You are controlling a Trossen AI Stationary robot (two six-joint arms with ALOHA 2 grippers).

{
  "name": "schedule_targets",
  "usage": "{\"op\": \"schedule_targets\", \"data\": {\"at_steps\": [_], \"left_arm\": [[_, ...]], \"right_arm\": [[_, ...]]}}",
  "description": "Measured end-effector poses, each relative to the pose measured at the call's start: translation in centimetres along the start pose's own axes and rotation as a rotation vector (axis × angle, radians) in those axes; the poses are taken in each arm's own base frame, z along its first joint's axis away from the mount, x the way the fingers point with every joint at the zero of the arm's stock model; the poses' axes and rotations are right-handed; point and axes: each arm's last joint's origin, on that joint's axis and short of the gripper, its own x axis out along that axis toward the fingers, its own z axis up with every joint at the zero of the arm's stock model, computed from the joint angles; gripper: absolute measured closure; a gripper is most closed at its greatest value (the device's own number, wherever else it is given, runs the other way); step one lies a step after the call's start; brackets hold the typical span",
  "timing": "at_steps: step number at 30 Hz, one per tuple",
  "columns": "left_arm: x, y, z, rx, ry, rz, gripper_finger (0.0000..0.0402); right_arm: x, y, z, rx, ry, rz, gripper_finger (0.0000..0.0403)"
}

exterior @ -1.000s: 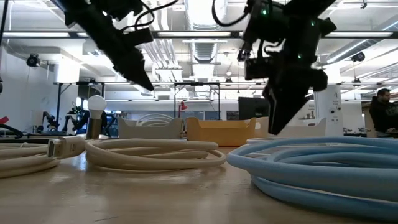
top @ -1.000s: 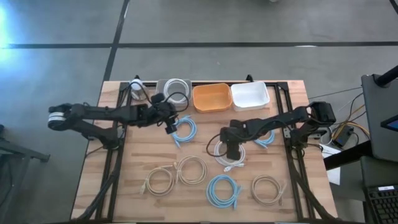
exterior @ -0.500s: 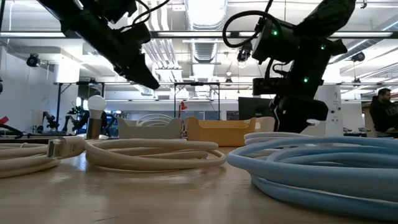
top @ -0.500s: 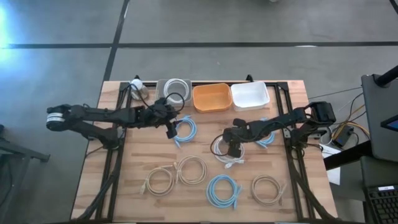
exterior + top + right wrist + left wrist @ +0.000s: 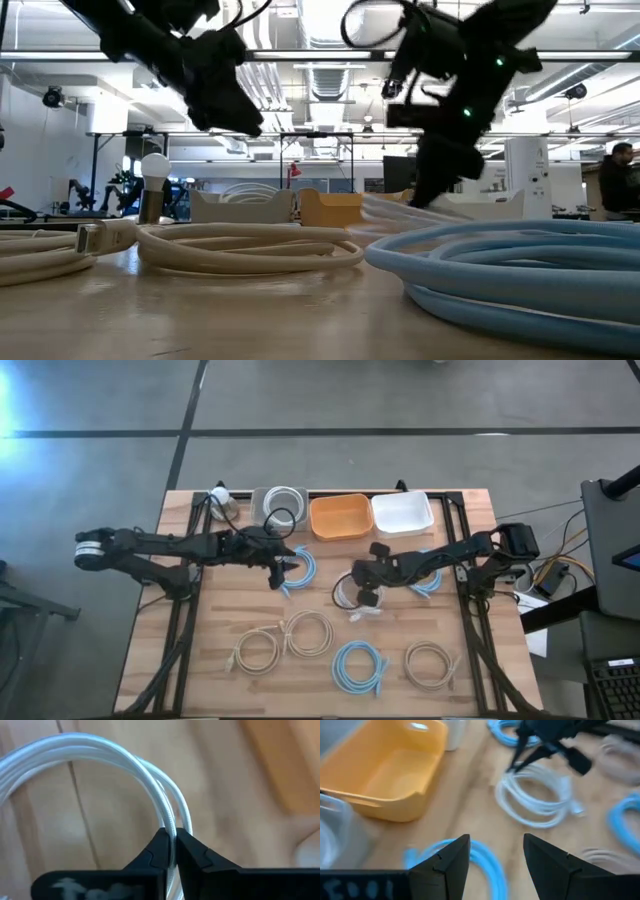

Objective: Pick & Place USB Port
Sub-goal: Put the white charger cable into the gray bin

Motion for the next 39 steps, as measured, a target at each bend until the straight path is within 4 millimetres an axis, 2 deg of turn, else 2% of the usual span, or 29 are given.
{"op": "schedule_targets", "data": {"at_steps": [6,10,14,19,31,39], "left_arm": [[0.2,-0.2,0.3,-0.125,-0.030,-0.040,0.0206],[1.0,-0.4,0.2,-0.158,-0.102,-0.066,0.0206],[1.6,-0.3,-0.2,-0.166,-0.111,-0.070,0.0206],[1.6,-0.3,-0.3,-0.197,-0.104,-0.076,0.0207],[1.7,-0.5,-0.3,-0.203,-0.090,-0.142,0.0207],[1.6,-0.7,0.3,-0.197,-0.145,-0.185,0.0207]], "right_arm": [[-1.9,-0.1,3.8,-0.043,-0.178,-0.194,0.0388],[-2.9,-0.1,6.0,-0.047,-0.305,-0.202,0.0388],[-3.7,-0.1,7.4,-0.082,-0.387,-0.241,0.0389],[-4.0,-0.5,7.7,-0.094,-0.386,-0.345,0.0389],[-4.1,-0.2,7.7,-0.111,-0.391,-0.341,0.0390],[-4.5,-0.2,8.5,-0.054,-0.478,-0.330,0.0390]]}}
